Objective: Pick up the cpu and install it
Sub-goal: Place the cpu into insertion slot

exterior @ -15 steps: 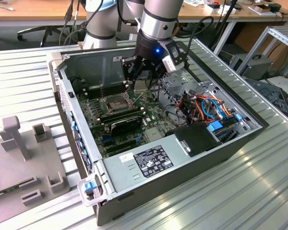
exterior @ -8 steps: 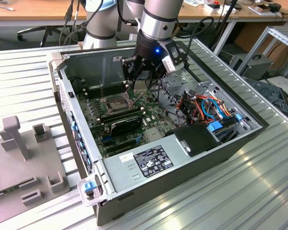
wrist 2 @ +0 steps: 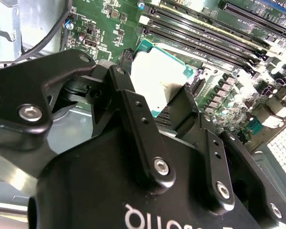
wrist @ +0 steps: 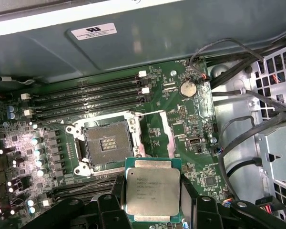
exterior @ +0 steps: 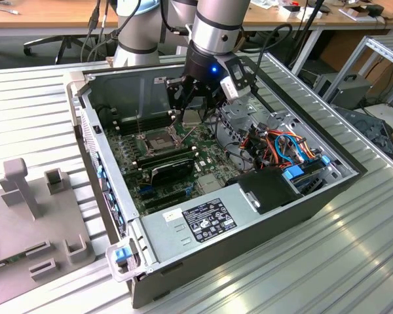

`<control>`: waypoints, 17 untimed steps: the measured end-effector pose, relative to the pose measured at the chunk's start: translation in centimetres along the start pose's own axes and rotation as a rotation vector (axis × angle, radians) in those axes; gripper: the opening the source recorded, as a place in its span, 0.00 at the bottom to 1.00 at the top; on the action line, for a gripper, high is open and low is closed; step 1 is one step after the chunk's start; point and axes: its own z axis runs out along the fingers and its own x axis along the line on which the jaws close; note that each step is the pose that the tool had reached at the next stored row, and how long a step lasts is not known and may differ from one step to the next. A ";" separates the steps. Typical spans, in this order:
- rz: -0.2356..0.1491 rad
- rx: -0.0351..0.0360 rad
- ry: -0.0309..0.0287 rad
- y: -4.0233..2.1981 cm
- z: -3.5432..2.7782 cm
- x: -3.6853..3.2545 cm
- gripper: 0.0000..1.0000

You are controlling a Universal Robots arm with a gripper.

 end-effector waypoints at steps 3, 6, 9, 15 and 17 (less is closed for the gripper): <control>0.026 -0.0004 -0.0003 0.00 0.04 0.00 0.55; 0.067 -0.0010 -0.0010 0.00 0.13 0.00 0.55; 0.073 -0.0011 -0.0010 0.00 0.14 0.00 0.55; 0.083 -0.0013 -0.0012 0.00 0.16 0.00 0.55; 0.087 -0.0013 -0.0013 0.00 0.17 0.00 0.55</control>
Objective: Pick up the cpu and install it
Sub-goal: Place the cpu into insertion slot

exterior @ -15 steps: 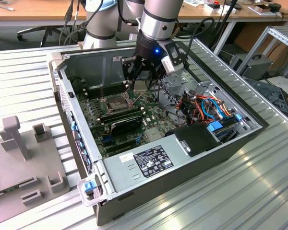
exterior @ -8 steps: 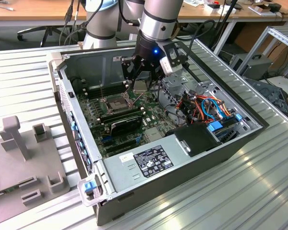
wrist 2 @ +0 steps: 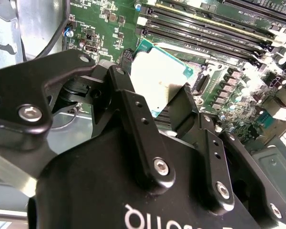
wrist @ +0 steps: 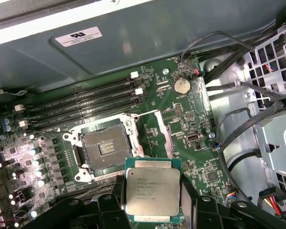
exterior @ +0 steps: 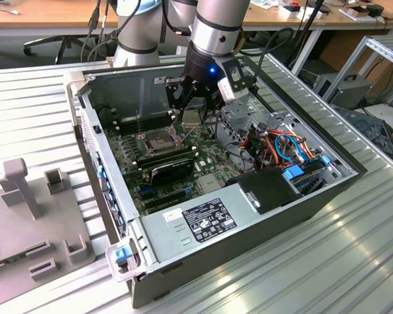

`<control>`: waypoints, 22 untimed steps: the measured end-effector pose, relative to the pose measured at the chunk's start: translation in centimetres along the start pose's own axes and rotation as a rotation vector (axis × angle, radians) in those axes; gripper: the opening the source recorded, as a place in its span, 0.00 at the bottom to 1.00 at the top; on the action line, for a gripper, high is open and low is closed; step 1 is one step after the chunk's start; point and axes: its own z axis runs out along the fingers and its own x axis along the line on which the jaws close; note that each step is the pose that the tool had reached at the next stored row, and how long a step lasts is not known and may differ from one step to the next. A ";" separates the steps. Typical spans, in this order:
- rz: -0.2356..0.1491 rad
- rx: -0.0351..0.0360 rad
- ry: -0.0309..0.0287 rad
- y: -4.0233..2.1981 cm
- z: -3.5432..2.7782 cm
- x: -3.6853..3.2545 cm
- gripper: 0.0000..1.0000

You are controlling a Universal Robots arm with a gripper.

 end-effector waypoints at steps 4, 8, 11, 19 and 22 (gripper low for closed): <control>0.012 -0.0002 -0.0002 0.00 0.02 0.00 0.55; 0.024 -0.0004 -0.0004 0.00 0.05 0.00 0.55; 0.032 -0.0005 -0.0005 0.00 0.06 0.00 0.55; 0.054 -0.0008 -0.0008 0.00 0.10 0.00 0.55; 0.061 -0.0009 -0.0009 0.00 0.12 0.00 0.55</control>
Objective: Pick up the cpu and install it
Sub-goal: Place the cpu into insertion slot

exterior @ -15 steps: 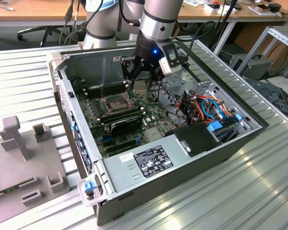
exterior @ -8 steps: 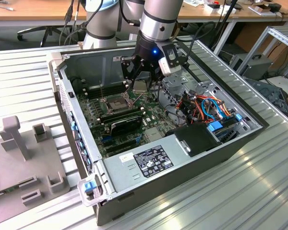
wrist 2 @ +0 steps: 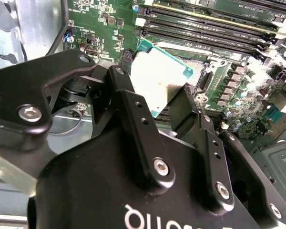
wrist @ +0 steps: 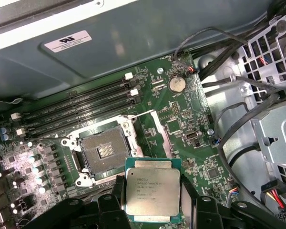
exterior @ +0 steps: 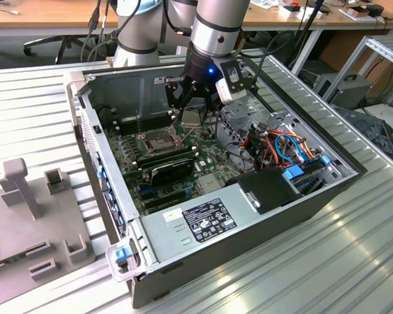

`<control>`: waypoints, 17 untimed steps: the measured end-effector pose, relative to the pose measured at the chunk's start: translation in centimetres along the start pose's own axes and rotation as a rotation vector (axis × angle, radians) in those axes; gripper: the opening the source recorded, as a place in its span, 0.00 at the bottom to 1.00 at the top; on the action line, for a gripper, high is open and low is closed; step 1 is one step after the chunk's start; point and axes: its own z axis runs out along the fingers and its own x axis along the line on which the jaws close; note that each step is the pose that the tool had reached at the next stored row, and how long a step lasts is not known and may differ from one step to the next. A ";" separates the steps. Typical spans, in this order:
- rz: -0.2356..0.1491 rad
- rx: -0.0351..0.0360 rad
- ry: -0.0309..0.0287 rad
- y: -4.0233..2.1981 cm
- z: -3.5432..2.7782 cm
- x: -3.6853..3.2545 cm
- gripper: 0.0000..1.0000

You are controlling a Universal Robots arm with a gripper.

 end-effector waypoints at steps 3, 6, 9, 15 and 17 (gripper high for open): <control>0.008 -0.0001 -0.0001 0.00 0.02 0.00 0.55; 0.016 -0.0002 -0.0002 0.00 0.03 0.00 0.55; 0.022 -0.0003 -0.0003 0.00 0.04 0.00 0.55; 0.038 -0.0006 -0.0006 0.00 0.07 0.00 0.55; 0.042 -0.0006 -0.0006 0.00 0.08 0.00 0.55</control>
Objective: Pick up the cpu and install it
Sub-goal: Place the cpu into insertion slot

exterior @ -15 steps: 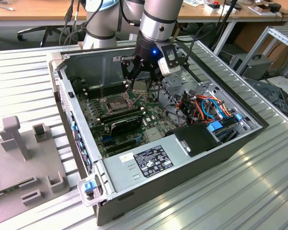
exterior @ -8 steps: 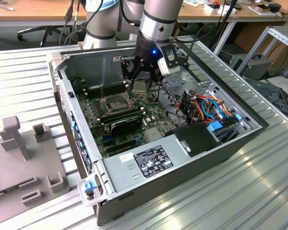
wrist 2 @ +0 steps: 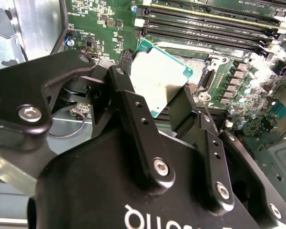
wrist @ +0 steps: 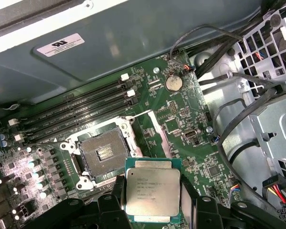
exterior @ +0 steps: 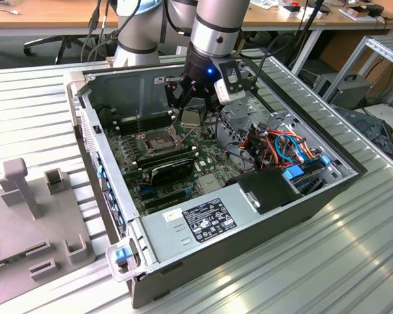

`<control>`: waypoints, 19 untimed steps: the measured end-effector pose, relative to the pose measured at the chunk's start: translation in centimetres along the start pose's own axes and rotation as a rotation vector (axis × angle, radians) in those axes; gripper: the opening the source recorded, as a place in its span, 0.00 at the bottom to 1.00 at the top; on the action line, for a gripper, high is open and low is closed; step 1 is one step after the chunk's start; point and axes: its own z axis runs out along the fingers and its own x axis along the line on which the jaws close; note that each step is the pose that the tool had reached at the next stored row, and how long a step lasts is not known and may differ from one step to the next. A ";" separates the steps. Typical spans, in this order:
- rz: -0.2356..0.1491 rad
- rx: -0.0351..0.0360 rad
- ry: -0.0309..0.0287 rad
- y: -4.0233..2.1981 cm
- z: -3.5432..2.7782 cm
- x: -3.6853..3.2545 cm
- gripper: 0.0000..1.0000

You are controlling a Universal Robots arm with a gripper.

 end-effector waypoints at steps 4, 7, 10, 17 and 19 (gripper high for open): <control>0.009 -0.0002 -0.0001 0.00 0.02 0.00 0.55; 0.016 -0.0002 -0.0002 0.00 0.03 0.00 0.55; 0.023 -0.0004 -0.0004 0.00 0.04 0.00 0.55; 0.064 -0.0010 -0.0009 0.00 0.08 0.00 0.55; 0.077 -0.0012 -0.0011 0.00 0.08 0.00 0.55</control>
